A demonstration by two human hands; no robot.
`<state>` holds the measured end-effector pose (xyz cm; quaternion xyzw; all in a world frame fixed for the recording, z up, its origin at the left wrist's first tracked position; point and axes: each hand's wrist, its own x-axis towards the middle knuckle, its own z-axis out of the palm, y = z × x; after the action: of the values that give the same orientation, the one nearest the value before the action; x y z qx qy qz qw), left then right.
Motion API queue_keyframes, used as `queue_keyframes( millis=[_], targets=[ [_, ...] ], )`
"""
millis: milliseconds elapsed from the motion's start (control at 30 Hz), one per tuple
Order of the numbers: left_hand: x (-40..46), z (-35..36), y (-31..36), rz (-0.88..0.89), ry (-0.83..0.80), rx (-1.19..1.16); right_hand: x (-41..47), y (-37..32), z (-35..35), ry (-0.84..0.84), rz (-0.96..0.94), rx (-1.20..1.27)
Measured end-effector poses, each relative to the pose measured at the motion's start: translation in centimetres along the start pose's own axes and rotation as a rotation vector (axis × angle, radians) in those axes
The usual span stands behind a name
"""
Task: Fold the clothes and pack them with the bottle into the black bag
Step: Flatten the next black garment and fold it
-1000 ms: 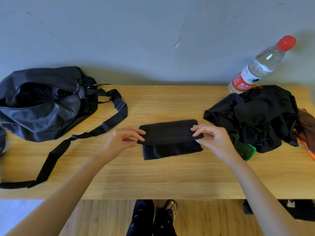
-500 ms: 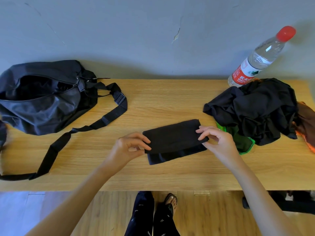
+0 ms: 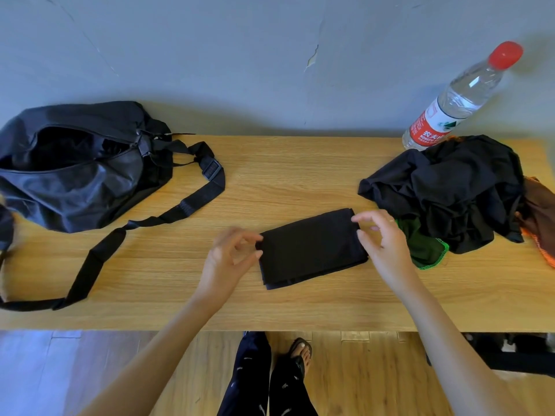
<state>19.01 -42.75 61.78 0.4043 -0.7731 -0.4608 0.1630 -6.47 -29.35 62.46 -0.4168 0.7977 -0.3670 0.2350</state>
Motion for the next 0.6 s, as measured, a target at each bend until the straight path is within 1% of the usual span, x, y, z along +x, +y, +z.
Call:
queue_keyframes(
  millis=[33,67,133,233,333,400,433,500,600],
  targets=[
    [0.5,0.3,0.0,-0.031,0.060,0.060,0.4,0.1,0.2,0.004,0.030,-0.018],
    [1.0,0.7,0.1,-0.083,0.087,0.126,0.8,0.2,0.5,-0.003,0.071,-0.043],
    [1.7,1.5,0.2,-0.173,0.072,0.248,1.5,0.5,0.9,-0.036,0.146,-0.122],
    [2.2,2.7,0.3,-0.169,0.045,0.374,2.2,0.8,1.5,-0.053,0.148,-0.260],
    [2.3,3.2,0.1,-0.154,0.033,0.404,2.4,0.7,1.7,-0.048,0.173,-0.238],
    [2.3,3.2,0.0,-0.113,0.037,0.335,2.1,0.6,1.8,-0.059,0.147,-0.196],
    [2.2,3.2,0.0,-0.104,0.036,0.259,1.9,0.6,1.8,-0.066,0.136,-0.162],
    [2.1,2.8,0.7,-0.163,0.004,0.055,1.7,0.5,1.6,-0.060,0.136,-0.040],
    [2.4,2.3,2.0,-0.287,-0.055,-0.249,1.4,0.1,0.8,-0.059,0.178,0.231]
  ],
)
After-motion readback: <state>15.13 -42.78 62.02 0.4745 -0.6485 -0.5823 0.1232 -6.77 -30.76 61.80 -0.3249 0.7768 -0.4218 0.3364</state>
